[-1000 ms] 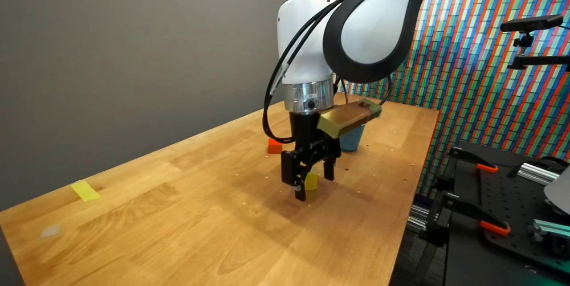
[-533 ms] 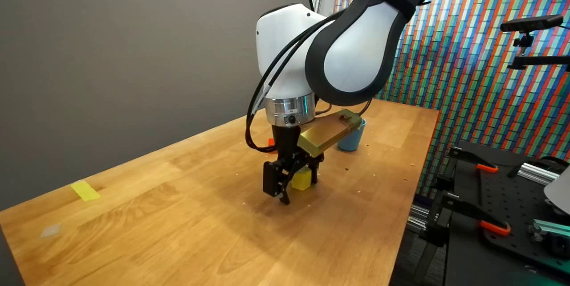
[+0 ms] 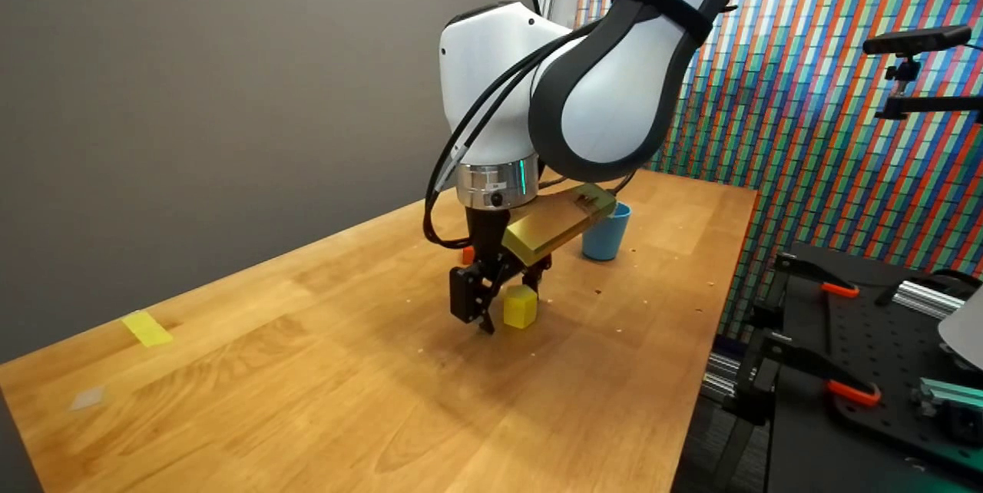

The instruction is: Pick up the yellow block from the table and put it in the light blue cup.

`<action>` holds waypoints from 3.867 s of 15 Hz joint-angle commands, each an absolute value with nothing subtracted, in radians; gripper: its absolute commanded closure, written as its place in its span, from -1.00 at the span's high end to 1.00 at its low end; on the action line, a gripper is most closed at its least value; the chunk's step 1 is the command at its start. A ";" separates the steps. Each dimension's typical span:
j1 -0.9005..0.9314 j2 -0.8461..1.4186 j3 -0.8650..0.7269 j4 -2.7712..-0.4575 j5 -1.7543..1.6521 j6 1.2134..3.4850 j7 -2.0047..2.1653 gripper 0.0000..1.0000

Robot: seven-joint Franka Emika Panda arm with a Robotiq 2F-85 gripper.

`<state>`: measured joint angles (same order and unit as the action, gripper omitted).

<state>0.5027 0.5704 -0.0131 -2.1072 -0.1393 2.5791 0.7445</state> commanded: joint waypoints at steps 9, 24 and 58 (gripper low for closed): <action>0.450 0.509 0.023 -2.130 -0.057 2.478 0.801 -0.37; 0.278 0.103 -0.078 -2.389 -0.310 2.458 1.301 -0.60; 0.189 -0.054 0.181 -2.427 -0.039 2.293 0.924 1.00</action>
